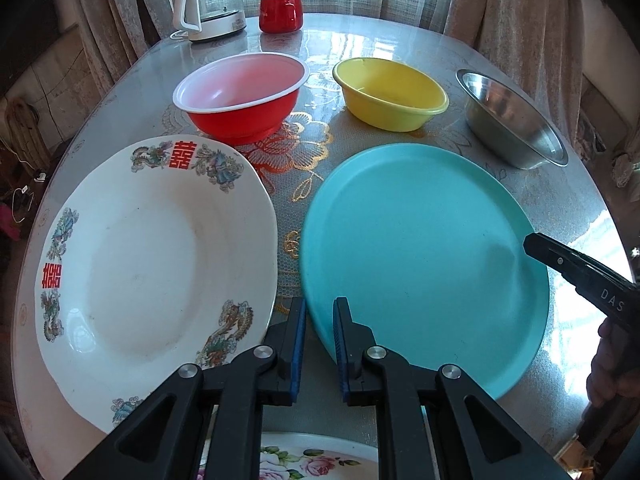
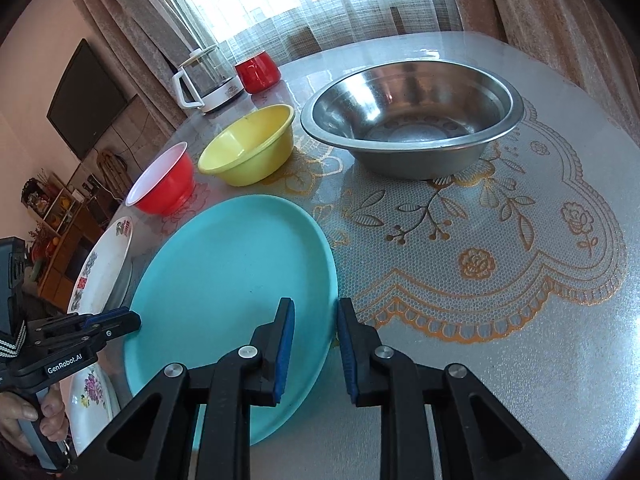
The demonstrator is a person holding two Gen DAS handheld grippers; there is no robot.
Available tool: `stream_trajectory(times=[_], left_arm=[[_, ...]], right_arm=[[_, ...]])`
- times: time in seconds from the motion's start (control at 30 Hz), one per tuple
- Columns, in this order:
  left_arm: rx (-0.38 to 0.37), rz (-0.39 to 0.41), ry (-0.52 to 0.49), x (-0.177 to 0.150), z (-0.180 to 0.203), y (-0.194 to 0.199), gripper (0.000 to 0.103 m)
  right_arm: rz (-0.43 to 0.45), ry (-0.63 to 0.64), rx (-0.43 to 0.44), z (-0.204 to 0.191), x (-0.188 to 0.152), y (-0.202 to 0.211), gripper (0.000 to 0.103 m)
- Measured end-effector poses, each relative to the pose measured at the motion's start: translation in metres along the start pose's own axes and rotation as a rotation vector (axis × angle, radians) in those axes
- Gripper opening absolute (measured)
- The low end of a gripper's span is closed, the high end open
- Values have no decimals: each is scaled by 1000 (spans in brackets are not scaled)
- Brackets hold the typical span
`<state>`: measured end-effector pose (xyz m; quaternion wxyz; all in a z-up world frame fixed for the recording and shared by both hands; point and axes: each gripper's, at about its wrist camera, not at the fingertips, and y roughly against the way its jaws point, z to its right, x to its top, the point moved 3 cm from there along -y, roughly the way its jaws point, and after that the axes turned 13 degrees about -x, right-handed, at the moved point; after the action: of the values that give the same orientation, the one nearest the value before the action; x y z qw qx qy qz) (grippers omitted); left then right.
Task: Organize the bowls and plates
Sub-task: 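Move the left gripper to the rim of the double-happiness plate, then close the left gripper on the double-happiness plate rim and lift it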
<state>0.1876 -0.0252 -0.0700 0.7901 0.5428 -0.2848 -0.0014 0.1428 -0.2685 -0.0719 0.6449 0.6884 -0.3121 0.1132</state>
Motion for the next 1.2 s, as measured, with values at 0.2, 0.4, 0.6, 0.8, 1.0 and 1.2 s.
stream_trajectory(times=[0.2, 0.4, 0.6, 0.8, 1.0, 1.2], left_arm=[[-25, 20, 29, -1, 2, 8, 23], [-38, 43, 24, -9, 5, 19, 23], [-41, 109, 1, -14, 11, 42, 23], [-40, 182, 14, -22, 2, 71, 23], [-29, 239, 92, -37, -27, 94, 23], [-34, 303, 216, -55, -68, 109, 23]], right_arm=[[-3, -5, 3, -7, 4, -5, 22], [3, 16, -3, -15, 3, -6, 22], [4, 28, -15, -17, 2, -5, 22], [0, 38, -33, -20, 2, -5, 23], [16, 33, -47, -23, 5, 1, 32], [70, 73, -73, -36, 9, 15, 35]])
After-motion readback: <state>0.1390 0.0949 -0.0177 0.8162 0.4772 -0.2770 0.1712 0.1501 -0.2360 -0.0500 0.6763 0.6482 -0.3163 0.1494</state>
